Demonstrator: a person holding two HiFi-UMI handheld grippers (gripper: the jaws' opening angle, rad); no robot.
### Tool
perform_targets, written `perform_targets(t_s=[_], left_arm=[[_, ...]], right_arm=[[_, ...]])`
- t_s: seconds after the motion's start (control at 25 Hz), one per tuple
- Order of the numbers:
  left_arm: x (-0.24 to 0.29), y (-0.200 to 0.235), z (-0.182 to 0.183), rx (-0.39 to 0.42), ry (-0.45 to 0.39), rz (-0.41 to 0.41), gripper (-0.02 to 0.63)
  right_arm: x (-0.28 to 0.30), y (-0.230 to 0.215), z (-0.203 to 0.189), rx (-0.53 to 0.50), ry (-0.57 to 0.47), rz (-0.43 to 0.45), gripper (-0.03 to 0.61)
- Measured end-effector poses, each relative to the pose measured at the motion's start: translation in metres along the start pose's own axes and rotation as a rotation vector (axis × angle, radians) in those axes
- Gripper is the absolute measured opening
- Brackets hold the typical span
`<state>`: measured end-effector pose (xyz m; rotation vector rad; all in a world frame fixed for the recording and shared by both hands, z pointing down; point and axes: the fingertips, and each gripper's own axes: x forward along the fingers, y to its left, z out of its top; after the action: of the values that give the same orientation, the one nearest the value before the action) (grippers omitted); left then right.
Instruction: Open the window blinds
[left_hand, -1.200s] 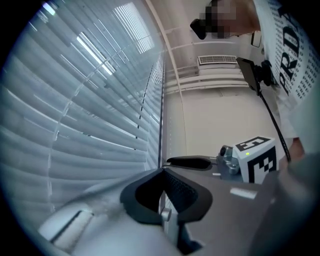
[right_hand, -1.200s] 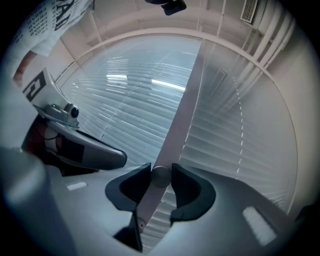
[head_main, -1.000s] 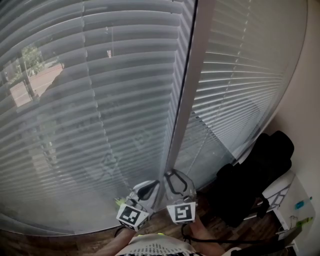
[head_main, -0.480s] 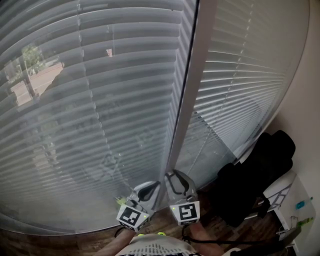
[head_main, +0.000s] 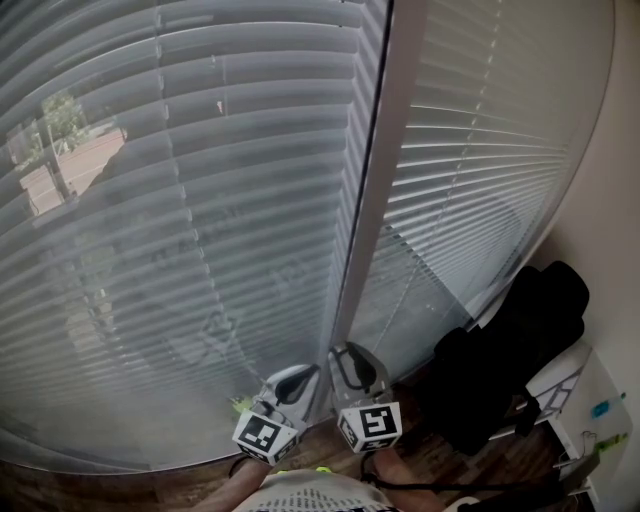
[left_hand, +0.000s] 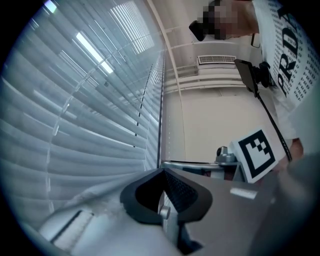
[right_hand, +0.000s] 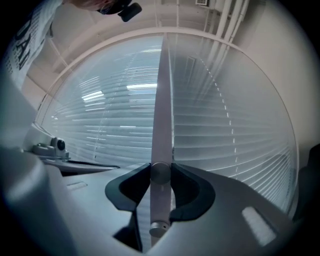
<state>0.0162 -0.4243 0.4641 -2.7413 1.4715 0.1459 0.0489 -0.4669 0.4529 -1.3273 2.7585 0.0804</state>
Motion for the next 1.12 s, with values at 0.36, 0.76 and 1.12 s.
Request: perform_targets(t_s=[0.36, 0.76, 1.12], left_arm=[[-0.0028, -0.0017, 0.0022, -0.010, -0.007, -0.009, -0.008], [-0.0053, -0.0013, 0.0028, -0.009, -0.019, -0.023, -0.008], [-0.0086, -0.0002, 0.0047, -0.002, -0.013, -0.029, -0.008]], right_arm=[[-0.0010, -0.0023, -0.0042, 0.230, 0.011, -0.013, 0.135], [-0.0005, -0.0038, -0.0066, 0.364, 0.013, -0.020, 0.133], [-0.0009, -0.0034, -0.0040, 0.102, 0.044, -0.023, 0.138]])
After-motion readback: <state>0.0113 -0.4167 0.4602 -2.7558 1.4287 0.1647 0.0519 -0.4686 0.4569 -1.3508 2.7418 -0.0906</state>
